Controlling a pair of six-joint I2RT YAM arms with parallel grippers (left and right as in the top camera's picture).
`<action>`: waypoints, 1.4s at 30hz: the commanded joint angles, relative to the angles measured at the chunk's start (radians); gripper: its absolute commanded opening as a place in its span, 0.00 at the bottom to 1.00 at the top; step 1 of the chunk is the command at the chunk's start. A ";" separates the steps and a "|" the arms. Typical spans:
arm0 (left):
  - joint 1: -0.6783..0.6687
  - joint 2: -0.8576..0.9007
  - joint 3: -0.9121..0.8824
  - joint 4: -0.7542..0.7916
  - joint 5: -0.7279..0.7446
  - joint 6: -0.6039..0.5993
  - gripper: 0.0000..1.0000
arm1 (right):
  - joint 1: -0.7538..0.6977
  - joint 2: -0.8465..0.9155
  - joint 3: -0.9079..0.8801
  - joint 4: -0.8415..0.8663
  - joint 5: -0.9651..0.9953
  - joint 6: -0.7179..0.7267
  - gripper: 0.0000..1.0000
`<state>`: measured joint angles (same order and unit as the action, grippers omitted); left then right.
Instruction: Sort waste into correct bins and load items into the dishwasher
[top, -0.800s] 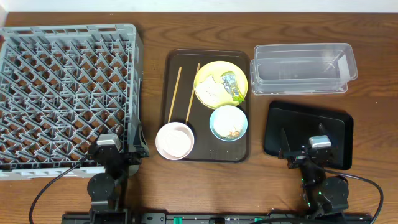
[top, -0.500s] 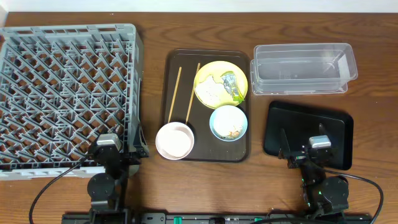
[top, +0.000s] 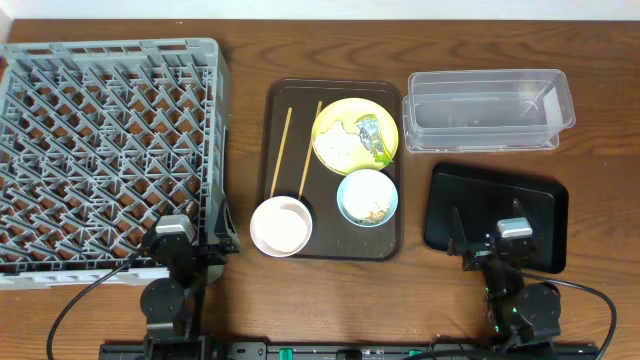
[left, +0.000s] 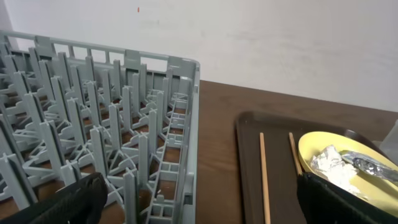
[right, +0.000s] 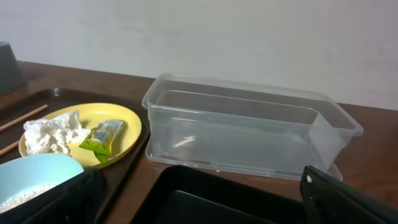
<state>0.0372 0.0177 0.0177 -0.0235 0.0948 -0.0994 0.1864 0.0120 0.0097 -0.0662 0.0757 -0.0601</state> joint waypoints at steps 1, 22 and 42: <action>-0.006 0.000 -0.014 -0.037 0.018 0.013 0.98 | -0.004 -0.005 -0.004 0.000 0.002 -0.008 0.99; -0.006 0.000 -0.014 -0.037 0.030 0.013 0.98 | -0.004 -0.005 -0.005 0.018 -0.043 0.025 0.99; -0.006 0.192 0.367 -0.114 0.310 0.009 0.98 | -0.004 0.271 0.446 -0.181 -0.389 0.097 0.99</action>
<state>0.0364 0.1303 0.2810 -0.0803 0.3767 -0.1001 0.1864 0.1879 0.3603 -0.2058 -0.2699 0.0196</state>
